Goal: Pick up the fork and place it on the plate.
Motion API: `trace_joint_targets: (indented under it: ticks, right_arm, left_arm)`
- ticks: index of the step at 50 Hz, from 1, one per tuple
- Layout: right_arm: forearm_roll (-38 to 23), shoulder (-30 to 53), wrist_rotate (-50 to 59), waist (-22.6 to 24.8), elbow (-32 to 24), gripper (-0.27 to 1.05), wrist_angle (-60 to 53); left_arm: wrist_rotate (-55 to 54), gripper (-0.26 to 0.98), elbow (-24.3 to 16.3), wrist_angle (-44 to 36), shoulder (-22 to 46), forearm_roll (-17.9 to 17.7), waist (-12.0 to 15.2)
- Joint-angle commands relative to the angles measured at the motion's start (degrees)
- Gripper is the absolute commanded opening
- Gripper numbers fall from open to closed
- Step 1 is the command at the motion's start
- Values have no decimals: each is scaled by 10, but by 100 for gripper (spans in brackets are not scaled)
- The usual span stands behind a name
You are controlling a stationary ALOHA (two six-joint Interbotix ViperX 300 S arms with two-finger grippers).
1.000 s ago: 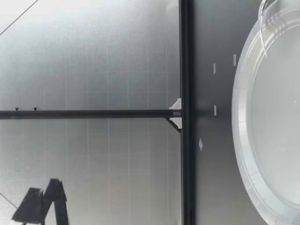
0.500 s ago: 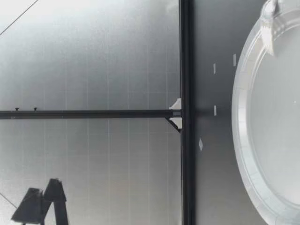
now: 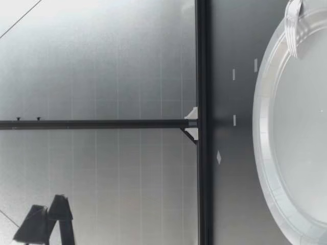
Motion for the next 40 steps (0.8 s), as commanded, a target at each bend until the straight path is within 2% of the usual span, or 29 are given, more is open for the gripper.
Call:
trace_joint_targets:
  ticks: [1,8,16,21,40]
  right_arm:
    - [-24,-47,-7,-3,-29,49,-47]
    - [-76,-137,-22,-18,-20,49,-203]
    - [-95,-219,-51,-58,42,49,-365]
    - [-92,-233,-83,-71,80,49,-426]
    - [-83,-206,-134,-81,84,49,-452]
  left_arm:
    - [3,83,-11,-5,-6,2,2]
    - [11,83,-18,1,-8,2,2]
    - [15,83,-25,18,-9,2,2]
    - [21,83,-15,15,-7,1,2]
    - [20,83,-2,-17,-3,2,2]
